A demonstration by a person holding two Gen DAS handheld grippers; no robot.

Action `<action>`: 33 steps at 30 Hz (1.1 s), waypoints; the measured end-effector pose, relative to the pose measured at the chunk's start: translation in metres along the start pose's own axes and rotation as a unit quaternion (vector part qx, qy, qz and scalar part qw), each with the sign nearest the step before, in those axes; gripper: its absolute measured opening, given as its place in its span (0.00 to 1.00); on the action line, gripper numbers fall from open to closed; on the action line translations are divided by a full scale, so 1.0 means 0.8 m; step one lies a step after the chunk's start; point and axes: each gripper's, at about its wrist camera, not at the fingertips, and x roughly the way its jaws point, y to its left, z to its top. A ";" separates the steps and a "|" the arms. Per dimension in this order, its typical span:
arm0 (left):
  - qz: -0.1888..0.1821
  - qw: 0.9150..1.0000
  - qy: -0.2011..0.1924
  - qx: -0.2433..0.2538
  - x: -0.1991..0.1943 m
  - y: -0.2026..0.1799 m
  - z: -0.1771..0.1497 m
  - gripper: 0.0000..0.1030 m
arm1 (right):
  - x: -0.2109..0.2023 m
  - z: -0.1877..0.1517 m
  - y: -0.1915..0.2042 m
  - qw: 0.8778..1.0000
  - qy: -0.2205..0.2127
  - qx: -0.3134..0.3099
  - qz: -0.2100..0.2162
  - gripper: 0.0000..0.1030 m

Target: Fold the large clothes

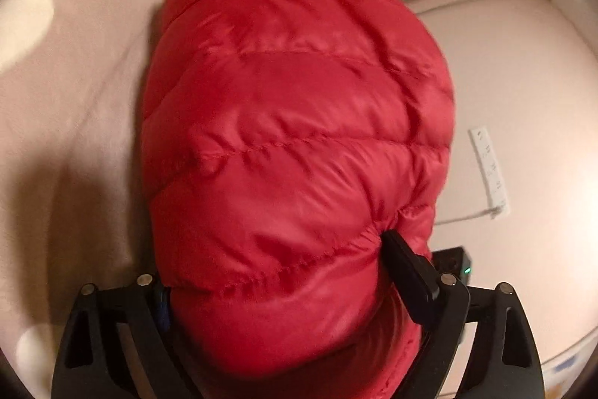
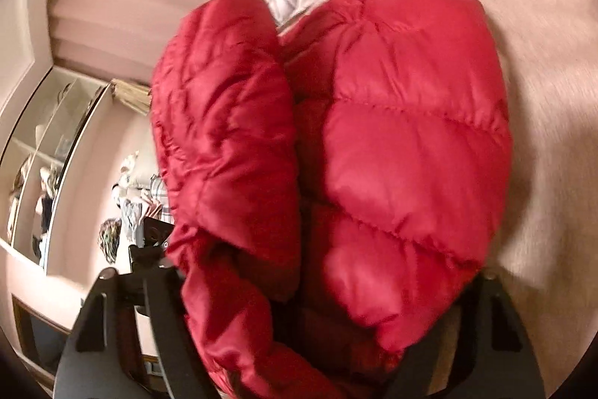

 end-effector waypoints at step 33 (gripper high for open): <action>-0.032 0.964 -0.201 0.173 -0.216 -0.181 -0.056 0.87 | -0.037 0.014 0.226 0.963 -0.071 -0.232 0.120 0.65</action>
